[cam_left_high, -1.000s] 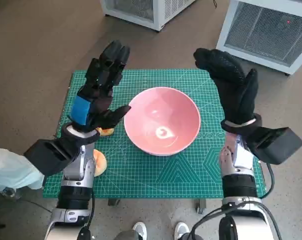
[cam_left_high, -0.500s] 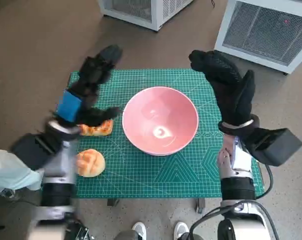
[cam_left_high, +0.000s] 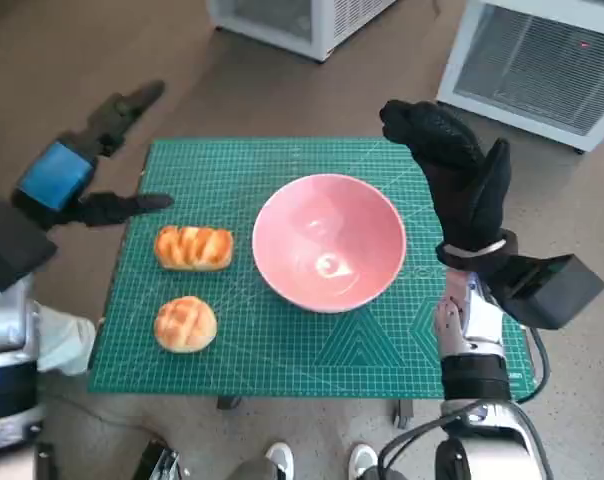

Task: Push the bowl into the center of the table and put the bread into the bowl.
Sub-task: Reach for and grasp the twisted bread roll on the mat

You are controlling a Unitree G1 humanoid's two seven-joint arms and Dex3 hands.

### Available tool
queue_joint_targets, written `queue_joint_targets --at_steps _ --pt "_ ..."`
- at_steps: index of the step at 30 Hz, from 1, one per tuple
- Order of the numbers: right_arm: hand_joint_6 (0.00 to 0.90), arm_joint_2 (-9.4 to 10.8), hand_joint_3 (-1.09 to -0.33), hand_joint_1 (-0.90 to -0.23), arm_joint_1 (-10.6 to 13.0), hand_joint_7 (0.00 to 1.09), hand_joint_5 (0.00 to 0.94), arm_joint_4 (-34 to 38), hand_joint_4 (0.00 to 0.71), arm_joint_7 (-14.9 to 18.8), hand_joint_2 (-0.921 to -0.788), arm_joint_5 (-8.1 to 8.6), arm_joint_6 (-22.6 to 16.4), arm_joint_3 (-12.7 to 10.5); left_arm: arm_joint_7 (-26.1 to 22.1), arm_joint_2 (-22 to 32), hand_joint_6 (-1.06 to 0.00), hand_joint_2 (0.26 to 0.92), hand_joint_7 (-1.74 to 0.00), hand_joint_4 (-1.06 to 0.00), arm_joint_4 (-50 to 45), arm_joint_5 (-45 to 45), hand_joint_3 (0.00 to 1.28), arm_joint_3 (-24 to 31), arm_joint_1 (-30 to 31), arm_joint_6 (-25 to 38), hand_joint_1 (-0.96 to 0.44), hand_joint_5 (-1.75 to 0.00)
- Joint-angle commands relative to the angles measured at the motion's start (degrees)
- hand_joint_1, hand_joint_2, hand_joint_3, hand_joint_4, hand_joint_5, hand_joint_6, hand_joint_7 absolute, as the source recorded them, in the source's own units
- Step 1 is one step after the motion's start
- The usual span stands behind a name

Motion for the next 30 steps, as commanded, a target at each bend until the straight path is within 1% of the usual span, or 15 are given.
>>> queue_joint_targets --at_steps 1,3,6,11,15,20,25,30 --pt "0.271 -0.28 -0.721 -0.693 0.67 0.24 0.001 1.57 0.254 -1.53 -0.921 -0.99 -0.84 -0.22 -0.35 1.91 -0.24 0.775 -0.05 -0.14 -1.51 4.71 0.0 -3.49 0.2 2.67 -0.34 0.0" --pt "0.269 -0.31 -0.721 -0.69 0.57 0.25 0.001 1.91 0.254 -1.96 -0.921 -1.17 -1.14 -0.21 -0.9 2.35 -0.25 0.77 -0.05 -0.14 -2.31 6.56 0.0 -5.0 0.1 5.25 -0.34 0.0" --pt "0.267 -0.33 -0.721 -0.687 0.46 0.25 0.001 2.48 0.255 -2.44 -0.921 -1.44 -1.71 -0.16 -1.88 2.46 -0.26 0.763 -0.04 -0.14 -2.89 8.19 0.0 -6.76 -0.12 7.45 -0.33 0.0" --pt "0.261 -0.32 -0.722 -0.679 0.22 0.26 0.001 3.44 0.255 -2.97 -0.921 -1.91 -2.54 -0.06 -3.31 1.83 -0.27 0.749 -0.03 -0.12 -3.15 9.39 0.0 -8.92 -0.59 10.16 -0.24 0.0" --pt "0.257 -0.29 -0.723 -0.675 0.03 0.27 0.001 4.1 0.255 -3.27 -0.921 -2.04 -2.96 0.0 -4.53 1.61 -0.28 0.744 -0.02 -0.12 -4.19 11.73 0.0 -11.94 -1.32 13.54 -0.16 0.0" --pt "0.253 -0.3 -0.724 -0.673 -0.06 0.28 0.001 4.38 0.255 -3.09 -0.921 -1.7 -3.0 -0.1 -5.67 1.28 -0.29 0.743 -0.02 -0.12 -4.03 15.05 0.0 -15.53 -2.63 16.77 -0.12 0.0" --pt "0.25 -0.25 -0.722 -0.674 -0.01 0.29 0.002 4.61 0.256 -2.87 -0.921 -1.31 -3.03 -0.25 -6.14 0.46 -0.29 0.746 -0.01 -0.12 -2.11 17.8 0.0 -18.57 -4.2 18.5 -0.1 0.0" --pt "0.246 -0.21 -0.722 -0.673 0.14 0.3 0.002 4.58 0.257 -3.05 -0.921 -1.41 -3.19 -0.27 -6.67 -0.54 -0.29 0.747 -0.01 -0.12 0.75 20.69 0.0 -21.54 -6.07 20.37 -0.09 0.0"
